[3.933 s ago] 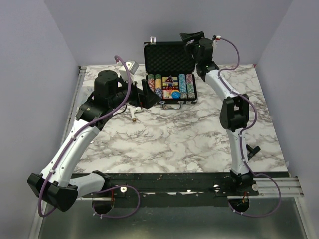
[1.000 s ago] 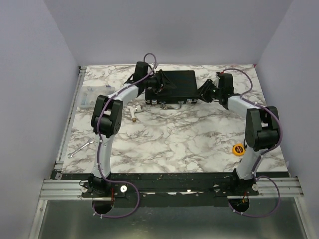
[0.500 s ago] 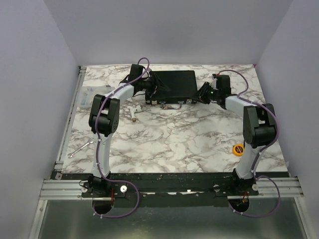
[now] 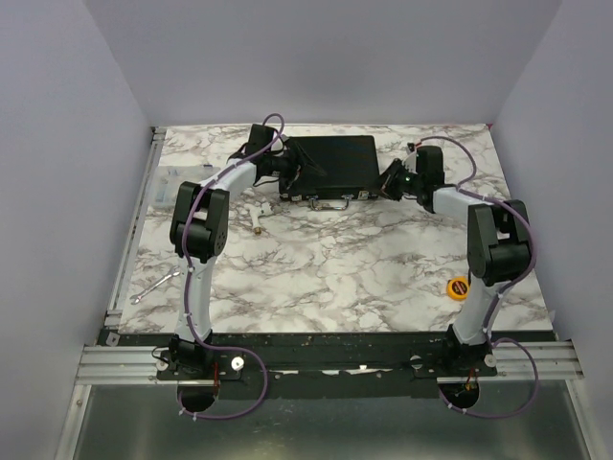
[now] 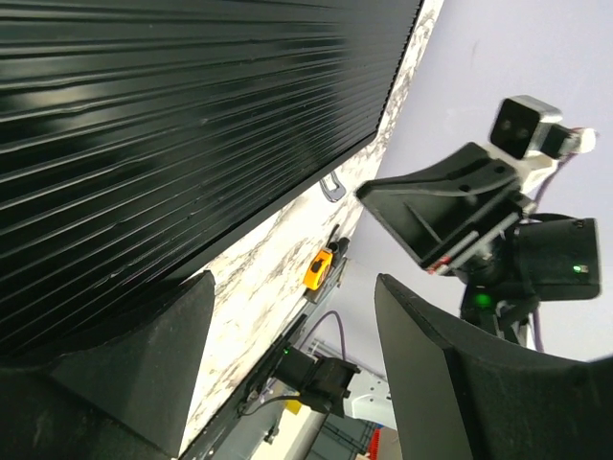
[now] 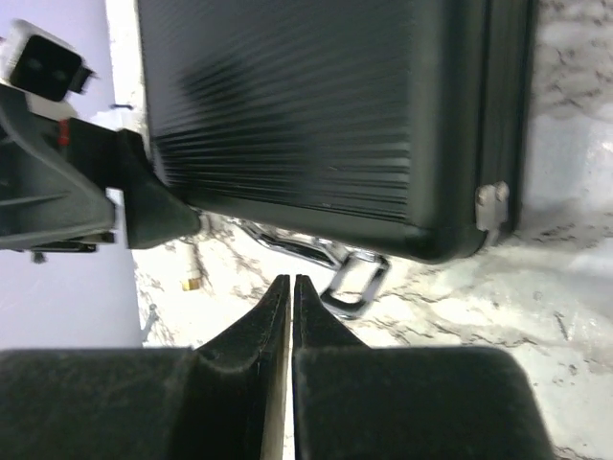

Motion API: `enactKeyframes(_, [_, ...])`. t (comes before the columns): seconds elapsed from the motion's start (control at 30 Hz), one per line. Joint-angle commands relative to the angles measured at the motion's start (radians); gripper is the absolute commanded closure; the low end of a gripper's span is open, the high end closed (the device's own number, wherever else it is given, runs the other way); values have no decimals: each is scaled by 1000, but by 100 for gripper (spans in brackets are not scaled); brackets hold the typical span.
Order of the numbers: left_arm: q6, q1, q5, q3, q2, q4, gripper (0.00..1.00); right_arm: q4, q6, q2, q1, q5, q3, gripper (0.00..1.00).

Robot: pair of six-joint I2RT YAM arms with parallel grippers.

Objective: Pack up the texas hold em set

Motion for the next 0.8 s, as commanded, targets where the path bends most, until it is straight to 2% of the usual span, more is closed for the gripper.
enactKeyframes(0.0, [32,26,-121,24,50,-71,31,67,11,73,1,-29,-90,95])
enactKeyframes(0.2, [34,29,-113,38,57,-77,31,150,13,83,1,0,-178,98])
enactKeyframes(0.3, [39,33,-108,51,62,-89,31,159,4,130,0,16,-147,98])
enactKeyframes(0.4, [53,33,-107,62,58,-102,31,90,-15,151,1,36,-92,98])
enactKeyframes(0.53, [73,34,-109,65,51,-109,30,18,-39,24,3,87,-125,97])
enactKeyframes(0.57, [73,34,-108,65,52,-109,30,-18,-58,-16,3,116,-123,94])
enactKeyframes(0.6, [73,36,-105,67,55,-109,30,-67,-77,-44,3,149,-111,84])
enactKeyframes(0.63, [73,37,-102,69,58,-110,30,-102,-99,-71,3,168,-98,68])
enactKeyframes(0.67, [73,38,-99,73,61,-109,30,-136,-115,-82,2,179,-76,60])
enactKeyframes(0.7, [75,39,-96,75,63,-107,30,-197,-134,-91,2,180,-55,52])
enactKeyframes(0.77, [76,39,-93,80,69,-107,30,-241,-152,-92,3,159,-26,44])
